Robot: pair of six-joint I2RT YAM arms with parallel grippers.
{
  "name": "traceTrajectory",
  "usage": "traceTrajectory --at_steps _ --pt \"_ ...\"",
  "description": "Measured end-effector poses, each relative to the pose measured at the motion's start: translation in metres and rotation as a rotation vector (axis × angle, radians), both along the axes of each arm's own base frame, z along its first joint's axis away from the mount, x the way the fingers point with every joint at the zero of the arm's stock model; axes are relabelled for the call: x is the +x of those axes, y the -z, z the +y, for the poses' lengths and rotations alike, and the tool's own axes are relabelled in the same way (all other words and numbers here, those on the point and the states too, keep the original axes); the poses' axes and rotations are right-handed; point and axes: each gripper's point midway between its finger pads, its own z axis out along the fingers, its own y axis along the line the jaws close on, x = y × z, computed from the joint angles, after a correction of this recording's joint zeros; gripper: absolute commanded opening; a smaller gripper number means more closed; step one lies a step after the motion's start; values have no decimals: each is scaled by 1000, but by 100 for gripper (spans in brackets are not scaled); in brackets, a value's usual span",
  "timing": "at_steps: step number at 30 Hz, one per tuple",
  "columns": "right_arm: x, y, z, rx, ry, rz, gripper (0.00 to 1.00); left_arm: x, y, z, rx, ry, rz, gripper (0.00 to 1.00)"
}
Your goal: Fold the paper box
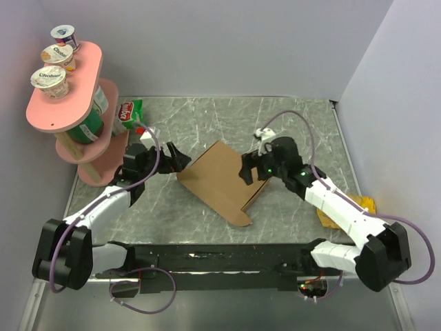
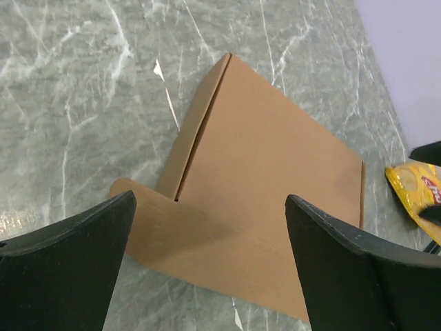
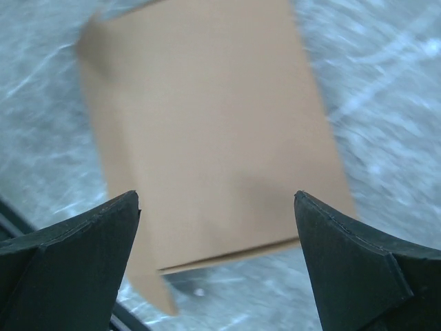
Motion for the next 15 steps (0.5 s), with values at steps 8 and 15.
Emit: traceTrajectory --at_steps 8,15 --pt "44 27 -31 113 6 101 94 -16 6 6 -60 -46 0 97" --pt "101 42 -19 184 -118 161 83 -40 46 12 -63 -60 107 97"
